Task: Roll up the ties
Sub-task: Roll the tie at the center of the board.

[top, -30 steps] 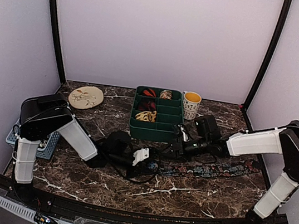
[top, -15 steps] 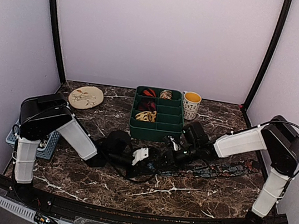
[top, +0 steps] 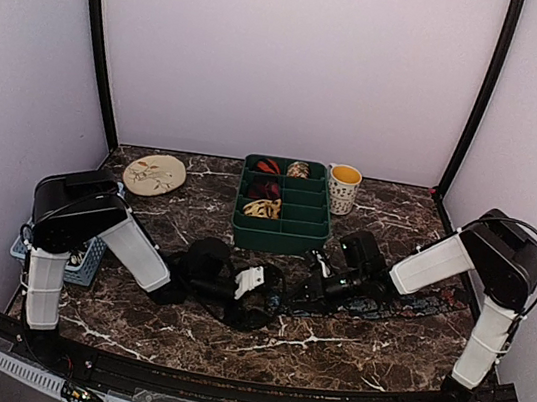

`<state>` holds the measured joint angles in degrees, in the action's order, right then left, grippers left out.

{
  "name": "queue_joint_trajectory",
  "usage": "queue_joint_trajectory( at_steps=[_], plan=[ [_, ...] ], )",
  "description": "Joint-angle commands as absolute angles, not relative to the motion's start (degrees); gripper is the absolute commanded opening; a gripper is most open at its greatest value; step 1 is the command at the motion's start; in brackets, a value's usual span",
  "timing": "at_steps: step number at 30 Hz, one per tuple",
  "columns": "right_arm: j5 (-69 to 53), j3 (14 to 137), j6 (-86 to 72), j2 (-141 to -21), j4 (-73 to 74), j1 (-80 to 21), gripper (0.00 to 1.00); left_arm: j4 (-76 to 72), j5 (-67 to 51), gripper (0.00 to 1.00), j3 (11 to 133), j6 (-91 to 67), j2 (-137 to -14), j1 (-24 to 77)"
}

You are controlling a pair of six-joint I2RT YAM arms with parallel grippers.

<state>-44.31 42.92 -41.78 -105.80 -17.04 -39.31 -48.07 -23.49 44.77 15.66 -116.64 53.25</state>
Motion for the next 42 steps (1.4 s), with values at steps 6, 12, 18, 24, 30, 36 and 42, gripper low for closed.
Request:
queue_joint_trajectory(
  at_steps=[6,12,18,24,30,36,42],
  plan=[
    [-43.55,41.89,-43.18,-106.93,-16.71,-38.67,0.00,-49.23,-22.03,0.73,51.87,14.25,-122.01,55.19],
    [-44.43,41.70,-44.63,-106.13,-18.29,-38.67,0.00,-43.97,-22.45,0.51,55.78,14.57,-124.21,55.46],
    [-46.12,40.71,-47.28,-102.80,-21.08,-38.51,0.00,-38.63,-21.35,0.33,52.90,17.47,-121.82,55.38],
    [-46.03,39.75,-45.12,-99.97,-17.13,-36.48,0.00,-35.72,-21.00,0.26,49.46,18.93,-119.62,54.38],
    [-43.46,39.00,-39.49,-101.05,-10.19,-35.09,0.00,-35.63,-20.71,0.33,48.36,19.21,-118.73,53.79],
    [-43.60,36.83,-39.55,-102.85,-12.10,-34.55,0.00,-35.53,-21.09,0.35,48.94,19.34,-119.31,53.70],
    [-40.96,37.19,-37.75,-103.13,-10.00,-34.04,0.00,-36.61,-21.71,0.38,48.33,18.81,-118.91,53.70]
  ],
)
